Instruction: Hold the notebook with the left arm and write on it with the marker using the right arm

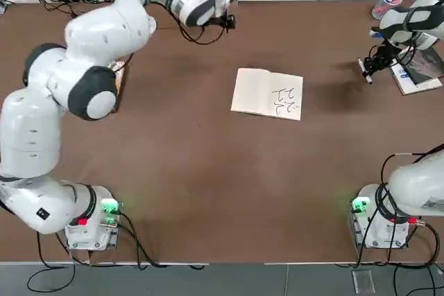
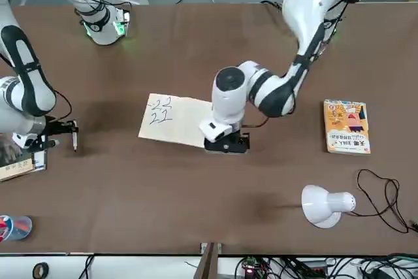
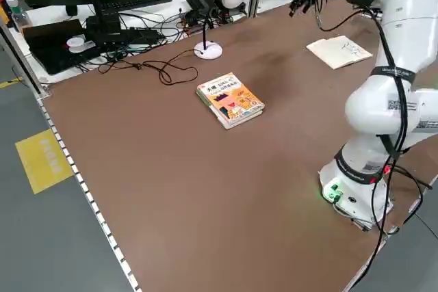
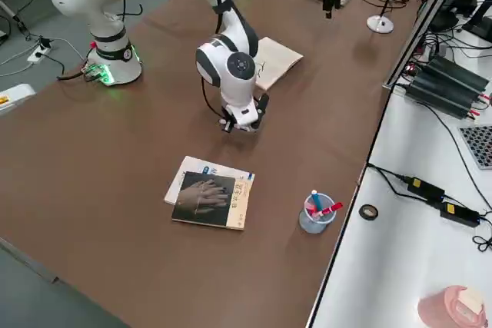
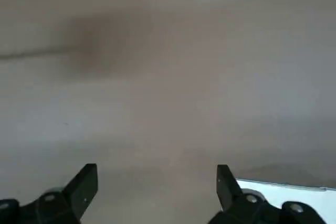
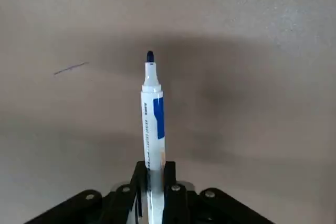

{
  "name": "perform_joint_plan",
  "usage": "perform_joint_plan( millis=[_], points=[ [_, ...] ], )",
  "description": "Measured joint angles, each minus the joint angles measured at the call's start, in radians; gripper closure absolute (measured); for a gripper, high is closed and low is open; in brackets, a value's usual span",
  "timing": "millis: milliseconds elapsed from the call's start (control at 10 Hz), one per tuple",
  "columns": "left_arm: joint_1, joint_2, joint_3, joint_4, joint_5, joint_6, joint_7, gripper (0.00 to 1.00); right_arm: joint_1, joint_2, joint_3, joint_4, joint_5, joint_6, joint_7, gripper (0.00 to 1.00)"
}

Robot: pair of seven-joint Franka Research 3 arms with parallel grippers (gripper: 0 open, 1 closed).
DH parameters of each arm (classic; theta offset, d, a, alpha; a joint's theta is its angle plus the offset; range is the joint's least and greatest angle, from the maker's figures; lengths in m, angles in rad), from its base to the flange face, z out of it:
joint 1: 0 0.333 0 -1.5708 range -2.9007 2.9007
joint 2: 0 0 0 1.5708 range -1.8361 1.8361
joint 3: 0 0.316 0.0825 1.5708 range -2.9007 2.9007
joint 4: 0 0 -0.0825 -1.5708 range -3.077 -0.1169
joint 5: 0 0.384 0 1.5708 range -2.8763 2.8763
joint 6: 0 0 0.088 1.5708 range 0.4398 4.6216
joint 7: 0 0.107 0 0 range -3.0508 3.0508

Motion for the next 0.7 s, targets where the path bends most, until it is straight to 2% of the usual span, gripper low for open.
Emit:
perform_joint_plan(
  millis=[300, 400, 700],
  points=[
    [0.106, -0.09, -0.076, -0.083, 0.0, -0.027, 0.066, 0.0, 0.0, 0.001, -0.002, 0.002, 0.0, 0.0, 0.0, 0.83],
    [0.148, -0.117, -0.106, -0.103, 0.0, -0.052, 0.092, 0.0, 0.0, 0.001, -0.002, 0.002, 0.0, 0.0, 0.0, 0.78],
    [0.289, -0.182, -0.217, -0.128, -0.014, -0.149, 0.128, 0.0, 0.0, 0.001, -0.003, 0.002, -0.001, 0.0, -0.004, 0.54]
  ],
)
